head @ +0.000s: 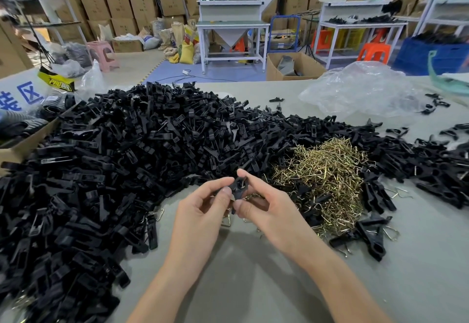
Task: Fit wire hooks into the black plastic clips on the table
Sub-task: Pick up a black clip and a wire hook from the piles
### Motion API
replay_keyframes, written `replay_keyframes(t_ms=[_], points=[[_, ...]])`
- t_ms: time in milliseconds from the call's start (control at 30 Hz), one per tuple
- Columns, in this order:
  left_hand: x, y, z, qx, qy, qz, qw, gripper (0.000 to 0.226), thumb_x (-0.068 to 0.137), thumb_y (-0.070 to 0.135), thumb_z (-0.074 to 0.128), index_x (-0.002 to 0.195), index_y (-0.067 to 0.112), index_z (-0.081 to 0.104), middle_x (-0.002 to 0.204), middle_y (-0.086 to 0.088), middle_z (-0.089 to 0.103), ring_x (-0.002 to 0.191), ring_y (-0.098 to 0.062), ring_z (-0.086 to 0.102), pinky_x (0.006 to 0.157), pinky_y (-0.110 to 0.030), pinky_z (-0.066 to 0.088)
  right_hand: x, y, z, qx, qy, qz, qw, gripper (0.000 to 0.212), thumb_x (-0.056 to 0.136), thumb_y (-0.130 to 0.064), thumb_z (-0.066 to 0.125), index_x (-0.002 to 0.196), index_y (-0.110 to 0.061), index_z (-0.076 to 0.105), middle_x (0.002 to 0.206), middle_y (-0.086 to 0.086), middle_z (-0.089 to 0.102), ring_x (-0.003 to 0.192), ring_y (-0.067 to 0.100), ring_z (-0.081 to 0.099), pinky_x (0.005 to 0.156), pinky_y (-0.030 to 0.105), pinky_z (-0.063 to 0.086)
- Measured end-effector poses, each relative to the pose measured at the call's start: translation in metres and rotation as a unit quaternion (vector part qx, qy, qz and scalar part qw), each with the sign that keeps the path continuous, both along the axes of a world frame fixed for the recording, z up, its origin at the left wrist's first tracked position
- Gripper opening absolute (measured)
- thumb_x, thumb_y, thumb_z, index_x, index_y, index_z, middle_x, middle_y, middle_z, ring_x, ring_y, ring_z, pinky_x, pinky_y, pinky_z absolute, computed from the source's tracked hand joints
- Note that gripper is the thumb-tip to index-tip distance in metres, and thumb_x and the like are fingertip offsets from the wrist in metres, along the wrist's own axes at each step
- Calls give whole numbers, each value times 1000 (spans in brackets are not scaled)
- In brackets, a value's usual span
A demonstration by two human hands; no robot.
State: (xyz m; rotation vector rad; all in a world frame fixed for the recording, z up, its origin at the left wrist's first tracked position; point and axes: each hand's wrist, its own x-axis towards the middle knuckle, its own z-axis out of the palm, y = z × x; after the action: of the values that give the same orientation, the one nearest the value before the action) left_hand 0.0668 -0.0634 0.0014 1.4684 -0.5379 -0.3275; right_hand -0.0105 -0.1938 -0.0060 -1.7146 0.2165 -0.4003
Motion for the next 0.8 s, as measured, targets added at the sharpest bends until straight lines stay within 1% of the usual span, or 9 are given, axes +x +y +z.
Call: replay_keyframes(t_ms=[167,300,467,567,667,800], points=[[-2,1,2,0,-12,-7,1000,24,96,20,63,103,40,74,88,6,77,82,-11,71,70,-13,52,0,-1,-1,-3,1,-5,1000,59,96,-9,66,146,-32,45,90,-11,61,85,0,66,86,21,51],[-2,1,2,-7,-2,-7,1000,24,96,18,63,102,37,76,90,4,78,82,-13,72,70,-14,52,0,-2,-2,-9,-1,-2,1000,60,96,-10,66,146,-33,44,88,-14,59,85,0,65,86,21,51],[-2,1,1,-10,3,-8,1000,25,96,18,62,102,38,75,90,3,77,83,-13,73,70,-16,53,2,-4,-4,-12,-8,0,1000,59,96,-12,67,144,-39,44,87,-15,59,85,0,65,86,22,51],[-2,0,2,-15,9,-4,1000,25,96,17,62,101,38,76,88,2,77,80,-12,72,67,-15,53,2,-4,-4,-12,-11,0,1000,60,96,-14,67,144,-40,44,89,-16,60,86,1,67,85,22,50],[-2,0,2,-19,16,0,1000,26,96,16,62,99,38,76,88,1,77,77,-10,72,66,-14,52,2,-5,-4,-11,-17,3,1000,58,96,-14,67,136,-49,44,90,-17,62,88,1,68,85,19,50],[-2,1,1,-9,4,-5,1000,25,96,17,63,100,38,76,88,2,77,77,-9,70,67,-14,52,2,-4,-3,-6,-19,7,1000,58,96,-11,66,133,-49,44,87,-19,61,87,-1,67,85,19,50]])
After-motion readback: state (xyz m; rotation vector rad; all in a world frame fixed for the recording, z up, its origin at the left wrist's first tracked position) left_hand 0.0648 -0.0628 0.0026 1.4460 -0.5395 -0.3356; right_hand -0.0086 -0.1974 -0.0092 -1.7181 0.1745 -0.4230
